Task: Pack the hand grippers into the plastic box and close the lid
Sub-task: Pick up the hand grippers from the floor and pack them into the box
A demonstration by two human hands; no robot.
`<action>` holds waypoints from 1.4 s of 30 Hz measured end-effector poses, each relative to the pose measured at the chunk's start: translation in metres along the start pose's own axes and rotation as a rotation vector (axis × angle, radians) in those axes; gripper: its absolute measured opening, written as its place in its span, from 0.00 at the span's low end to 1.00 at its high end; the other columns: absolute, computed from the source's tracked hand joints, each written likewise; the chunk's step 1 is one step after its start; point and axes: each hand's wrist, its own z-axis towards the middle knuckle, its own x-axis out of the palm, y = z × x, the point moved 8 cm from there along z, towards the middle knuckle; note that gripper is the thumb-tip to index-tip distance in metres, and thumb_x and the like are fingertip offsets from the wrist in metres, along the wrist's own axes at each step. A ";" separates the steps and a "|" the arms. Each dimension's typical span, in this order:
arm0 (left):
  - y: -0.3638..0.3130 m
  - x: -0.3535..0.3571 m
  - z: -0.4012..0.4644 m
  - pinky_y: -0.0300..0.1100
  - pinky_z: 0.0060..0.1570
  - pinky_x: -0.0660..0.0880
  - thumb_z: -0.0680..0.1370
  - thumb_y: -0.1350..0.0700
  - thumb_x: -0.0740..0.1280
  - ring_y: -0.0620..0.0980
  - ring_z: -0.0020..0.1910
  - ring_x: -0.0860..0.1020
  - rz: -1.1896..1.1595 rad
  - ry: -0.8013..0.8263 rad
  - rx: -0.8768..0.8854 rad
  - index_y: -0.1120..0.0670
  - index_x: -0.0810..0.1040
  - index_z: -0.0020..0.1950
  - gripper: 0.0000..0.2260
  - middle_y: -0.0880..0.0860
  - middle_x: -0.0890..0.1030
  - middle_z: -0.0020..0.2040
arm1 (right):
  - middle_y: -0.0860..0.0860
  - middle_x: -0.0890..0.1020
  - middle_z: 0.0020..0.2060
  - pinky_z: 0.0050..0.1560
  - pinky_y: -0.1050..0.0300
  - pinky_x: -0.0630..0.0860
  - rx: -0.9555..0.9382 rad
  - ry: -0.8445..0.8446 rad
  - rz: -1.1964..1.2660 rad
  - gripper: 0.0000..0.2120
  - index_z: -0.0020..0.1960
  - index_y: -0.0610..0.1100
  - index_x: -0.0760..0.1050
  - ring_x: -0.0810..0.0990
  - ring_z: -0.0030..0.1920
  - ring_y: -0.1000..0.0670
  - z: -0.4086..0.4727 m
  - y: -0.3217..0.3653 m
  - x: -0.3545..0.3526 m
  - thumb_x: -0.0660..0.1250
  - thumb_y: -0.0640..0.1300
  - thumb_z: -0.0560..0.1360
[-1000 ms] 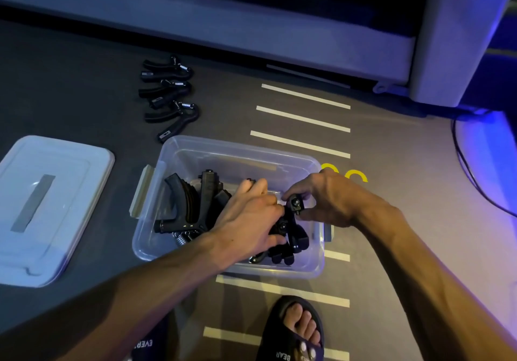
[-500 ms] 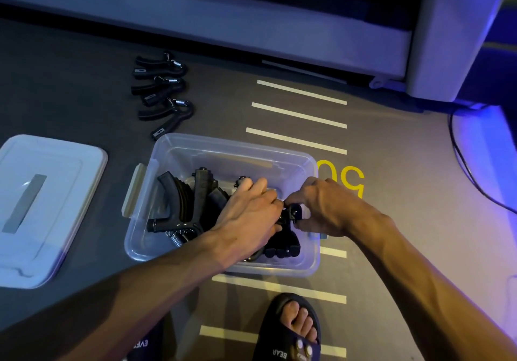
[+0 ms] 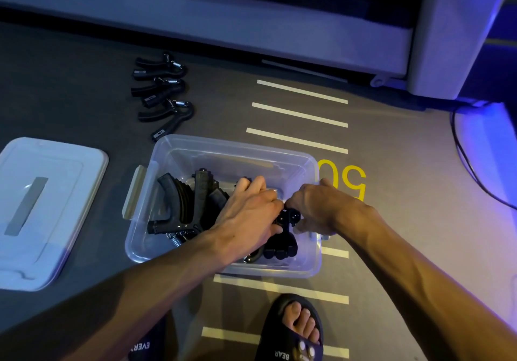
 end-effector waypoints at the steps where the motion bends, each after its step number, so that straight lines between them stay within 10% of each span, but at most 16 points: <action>1: 0.000 0.001 0.000 0.46 0.51 0.57 0.78 0.39 0.66 0.51 0.57 0.67 0.001 -0.001 0.000 0.49 0.81 0.58 0.16 0.46 0.80 0.52 | 0.49 0.82 0.54 0.61 0.47 0.65 0.003 -0.010 -0.020 0.14 0.59 0.50 0.76 0.77 0.61 0.47 0.000 0.000 0.000 0.67 0.53 0.76; 28: 0.003 0.009 -0.006 0.47 0.59 0.59 0.78 0.39 0.66 0.49 0.57 0.73 -0.071 -0.028 0.013 0.46 0.79 0.60 0.16 0.46 0.79 0.54 | 0.47 0.79 0.62 0.67 0.40 0.56 0.004 0.054 0.044 0.16 0.62 0.50 0.75 0.66 0.73 0.47 -0.008 0.012 0.021 0.56 0.56 0.82; 42: 0.010 0.011 -0.005 0.46 0.59 0.59 0.77 0.37 0.67 0.47 0.56 0.75 -0.120 -0.063 0.027 0.45 0.80 0.63 0.19 0.44 0.82 0.53 | 0.51 0.84 0.50 0.60 0.48 0.67 0.032 0.012 0.115 0.15 0.54 0.50 0.78 0.79 0.55 0.46 -0.007 0.001 0.003 0.69 0.58 0.74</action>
